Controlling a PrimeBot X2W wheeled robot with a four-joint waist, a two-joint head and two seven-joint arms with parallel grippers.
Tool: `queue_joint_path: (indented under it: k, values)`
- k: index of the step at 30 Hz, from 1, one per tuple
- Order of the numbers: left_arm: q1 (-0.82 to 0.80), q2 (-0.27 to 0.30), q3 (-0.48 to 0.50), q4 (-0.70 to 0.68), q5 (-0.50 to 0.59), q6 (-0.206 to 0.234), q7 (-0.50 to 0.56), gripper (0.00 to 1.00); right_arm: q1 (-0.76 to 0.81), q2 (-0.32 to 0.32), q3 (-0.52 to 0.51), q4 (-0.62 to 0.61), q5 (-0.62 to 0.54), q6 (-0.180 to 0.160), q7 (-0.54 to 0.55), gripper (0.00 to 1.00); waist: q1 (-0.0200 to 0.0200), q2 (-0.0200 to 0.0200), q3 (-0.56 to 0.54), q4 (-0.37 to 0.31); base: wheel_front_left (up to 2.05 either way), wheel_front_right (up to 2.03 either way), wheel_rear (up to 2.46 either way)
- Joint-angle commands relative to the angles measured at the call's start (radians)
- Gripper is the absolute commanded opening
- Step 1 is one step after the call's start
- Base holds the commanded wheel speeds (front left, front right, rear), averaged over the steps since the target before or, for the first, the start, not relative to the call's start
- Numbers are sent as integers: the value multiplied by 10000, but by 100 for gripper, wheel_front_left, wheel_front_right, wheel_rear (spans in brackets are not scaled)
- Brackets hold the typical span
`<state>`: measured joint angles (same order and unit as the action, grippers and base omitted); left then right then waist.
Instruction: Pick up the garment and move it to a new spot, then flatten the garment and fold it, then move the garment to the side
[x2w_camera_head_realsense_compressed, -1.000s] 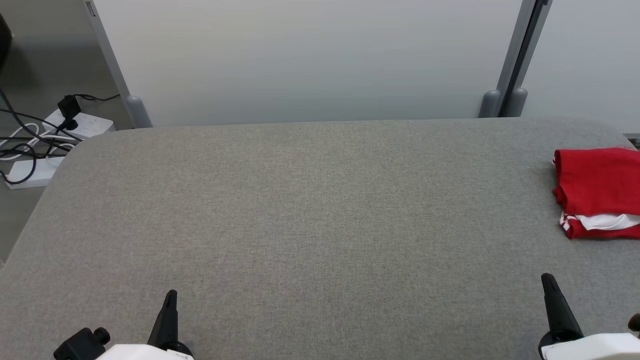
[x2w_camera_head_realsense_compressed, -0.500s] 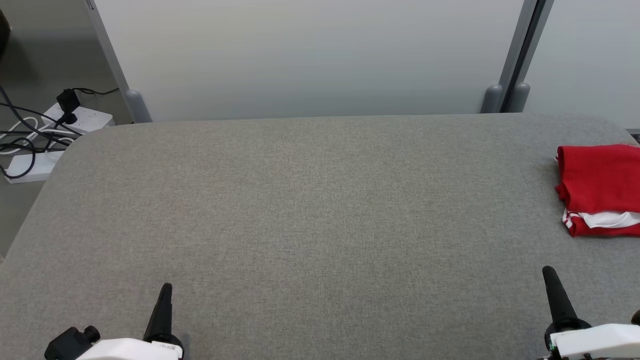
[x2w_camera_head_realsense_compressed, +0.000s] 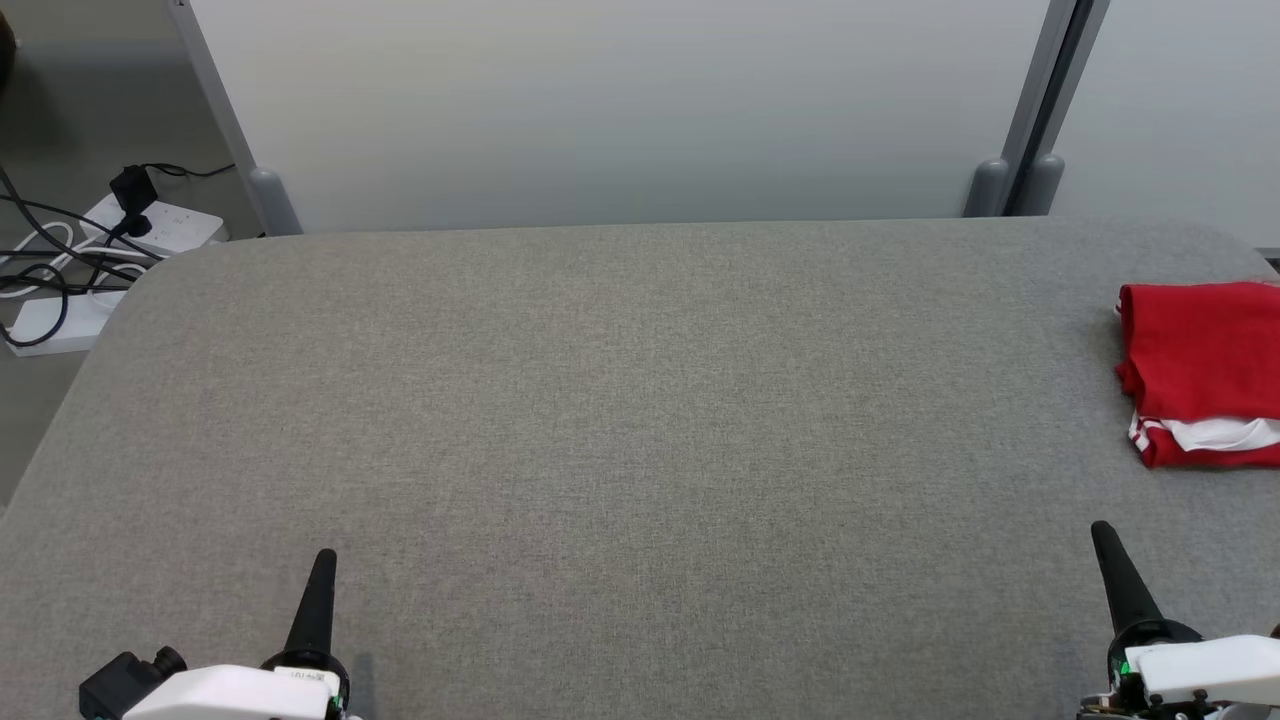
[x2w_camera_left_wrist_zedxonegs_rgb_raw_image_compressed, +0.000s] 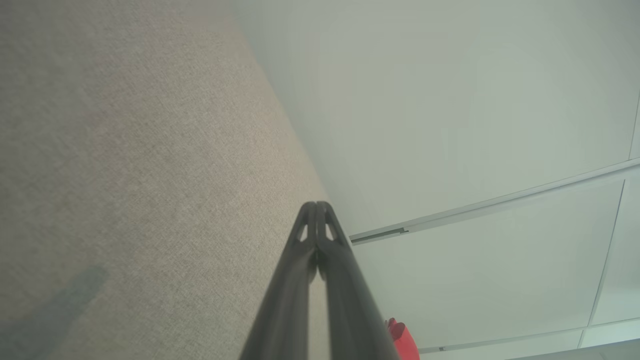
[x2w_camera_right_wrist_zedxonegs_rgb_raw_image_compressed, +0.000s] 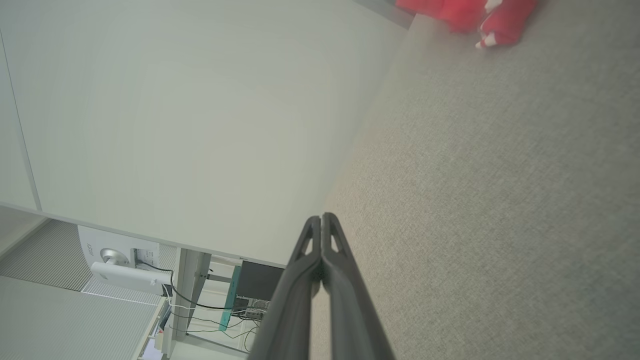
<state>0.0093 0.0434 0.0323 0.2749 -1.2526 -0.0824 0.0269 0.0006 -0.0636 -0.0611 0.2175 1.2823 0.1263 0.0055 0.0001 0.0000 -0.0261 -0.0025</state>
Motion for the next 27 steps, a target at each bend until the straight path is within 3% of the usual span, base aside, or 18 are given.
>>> queue_joint_path:
  k: [1, 27]
  values:
    - [-695, 55, 308, -257, -300, -107, 54, 0, -514, -86, 74, -147, 304, 37, 128, 0, -1, 0, 12, 1, 0, 0, 0]
    - [-1137, 67, 777, -291, -3310, -454, 802, 0, -1028, 13, -341, 233, 3152, 44, 893, 0, -1, 0, 271, 23, 0, 0, 0]
